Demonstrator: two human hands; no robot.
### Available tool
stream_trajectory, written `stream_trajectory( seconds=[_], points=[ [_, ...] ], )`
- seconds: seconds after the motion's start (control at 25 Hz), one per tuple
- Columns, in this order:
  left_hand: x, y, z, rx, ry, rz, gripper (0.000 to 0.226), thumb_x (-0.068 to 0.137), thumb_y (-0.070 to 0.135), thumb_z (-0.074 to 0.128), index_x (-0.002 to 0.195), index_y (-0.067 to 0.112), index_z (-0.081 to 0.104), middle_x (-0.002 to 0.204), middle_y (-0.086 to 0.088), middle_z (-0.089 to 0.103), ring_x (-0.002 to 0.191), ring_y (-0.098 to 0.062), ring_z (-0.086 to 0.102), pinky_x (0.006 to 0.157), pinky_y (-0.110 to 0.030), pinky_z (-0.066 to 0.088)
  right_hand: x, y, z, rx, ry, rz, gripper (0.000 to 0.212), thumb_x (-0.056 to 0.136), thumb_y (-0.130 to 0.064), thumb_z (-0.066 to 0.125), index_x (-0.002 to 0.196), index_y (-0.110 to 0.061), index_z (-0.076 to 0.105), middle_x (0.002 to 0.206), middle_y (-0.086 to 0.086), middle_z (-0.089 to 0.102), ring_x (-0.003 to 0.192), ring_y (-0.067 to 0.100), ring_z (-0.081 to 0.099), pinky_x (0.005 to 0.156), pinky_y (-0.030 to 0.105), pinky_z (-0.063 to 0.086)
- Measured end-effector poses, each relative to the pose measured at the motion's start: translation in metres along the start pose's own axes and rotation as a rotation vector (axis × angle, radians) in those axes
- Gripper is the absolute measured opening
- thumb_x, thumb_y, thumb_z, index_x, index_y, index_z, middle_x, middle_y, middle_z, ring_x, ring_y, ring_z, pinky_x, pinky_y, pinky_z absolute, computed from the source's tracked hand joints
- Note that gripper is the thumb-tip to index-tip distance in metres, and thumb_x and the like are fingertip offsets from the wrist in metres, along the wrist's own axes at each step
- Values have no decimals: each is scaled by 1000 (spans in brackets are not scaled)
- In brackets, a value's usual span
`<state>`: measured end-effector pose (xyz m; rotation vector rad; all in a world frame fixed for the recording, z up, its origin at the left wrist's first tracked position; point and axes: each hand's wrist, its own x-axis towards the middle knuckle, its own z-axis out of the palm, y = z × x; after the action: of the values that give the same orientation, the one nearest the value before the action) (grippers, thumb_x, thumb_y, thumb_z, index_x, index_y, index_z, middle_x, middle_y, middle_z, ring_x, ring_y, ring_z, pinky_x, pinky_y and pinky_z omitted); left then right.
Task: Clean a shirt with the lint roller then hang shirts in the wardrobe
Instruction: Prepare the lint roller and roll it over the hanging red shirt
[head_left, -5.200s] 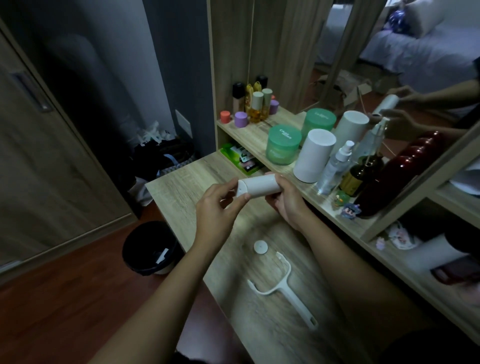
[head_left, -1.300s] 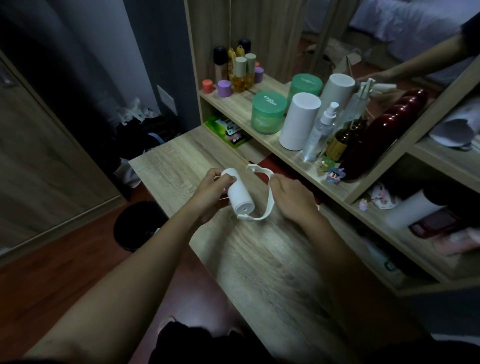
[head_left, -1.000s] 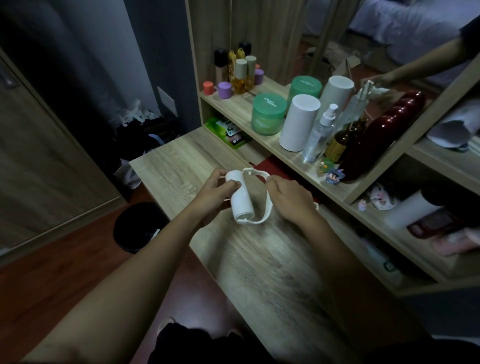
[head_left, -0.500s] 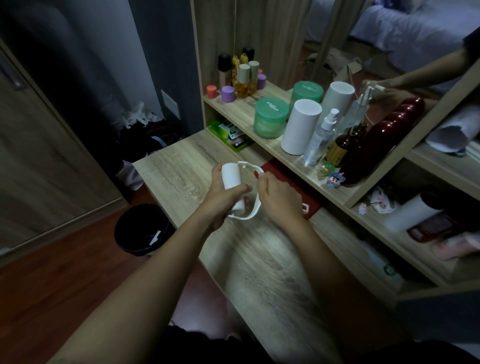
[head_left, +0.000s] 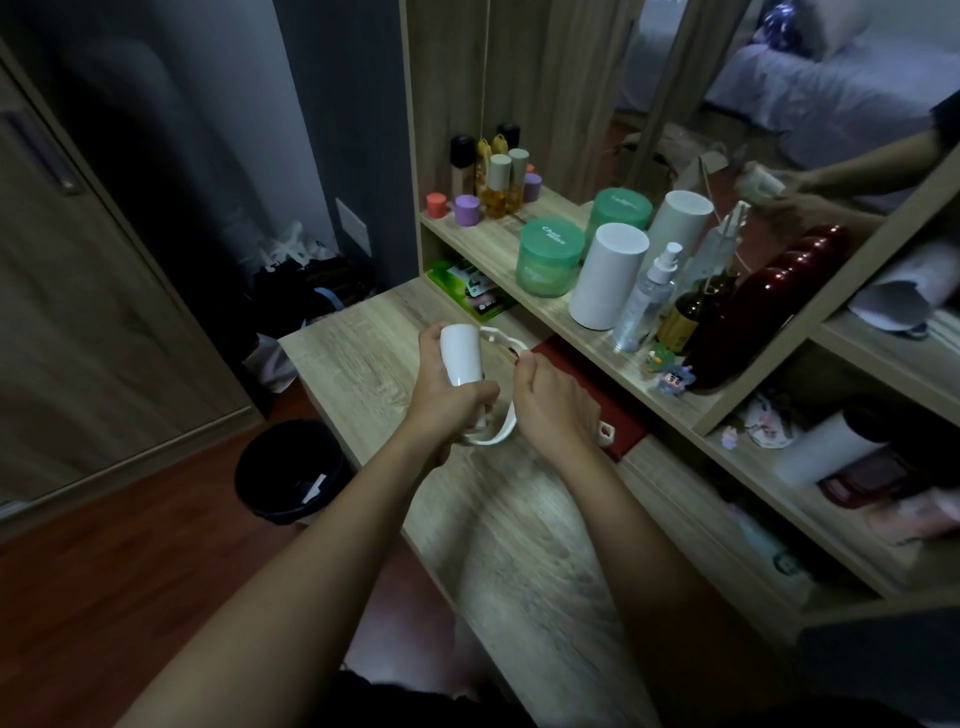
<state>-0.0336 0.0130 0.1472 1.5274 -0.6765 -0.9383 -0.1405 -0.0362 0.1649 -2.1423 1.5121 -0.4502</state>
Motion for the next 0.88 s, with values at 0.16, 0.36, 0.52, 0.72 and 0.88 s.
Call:
stream_trajectory(
  seconds=[0.16,0.36,0.52,0.72,0.88],
  points=[
    [-5,0,-1,49,-27,60,71,61,7,64,95,60,33,109,-22,51,78,-27,56,53,-31,50,-1,-2,1,-21,-4,-8,46,99,-33,17,110,-11,56,113,16,64,104,36,58,75,38,32],
    [-5,0,-2,114,-65,64,70,63,8,64,102,56,31,104,-17,52,78,-27,56,52,-31,50,2,-7,-4,-45,12,-22,46,99,-34,19,111,-11,57,113,17,64,104,37,58,75,37,33],
    [-7,2,-1,141,-102,72,72,62,10,62,108,56,30,104,-16,51,76,-28,56,55,-33,52,2,-7,-7,-60,-7,-45,47,99,-35,18,112,-11,56,114,17,64,105,38,58,80,40,38],
    [-8,9,-2,167,-160,83,79,71,4,63,124,49,24,103,-5,46,80,-24,54,51,-26,49,0,-5,-9,-31,4,-47,45,99,-34,18,114,-11,54,114,19,63,105,38,57,80,40,37],
    [-7,17,-3,221,-179,98,87,75,2,62,136,45,16,104,7,42,85,-23,54,50,-23,49,4,-7,-10,-15,-10,-44,45,99,-34,18,118,-13,53,116,18,63,107,38,56,82,41,37]
  ],
)
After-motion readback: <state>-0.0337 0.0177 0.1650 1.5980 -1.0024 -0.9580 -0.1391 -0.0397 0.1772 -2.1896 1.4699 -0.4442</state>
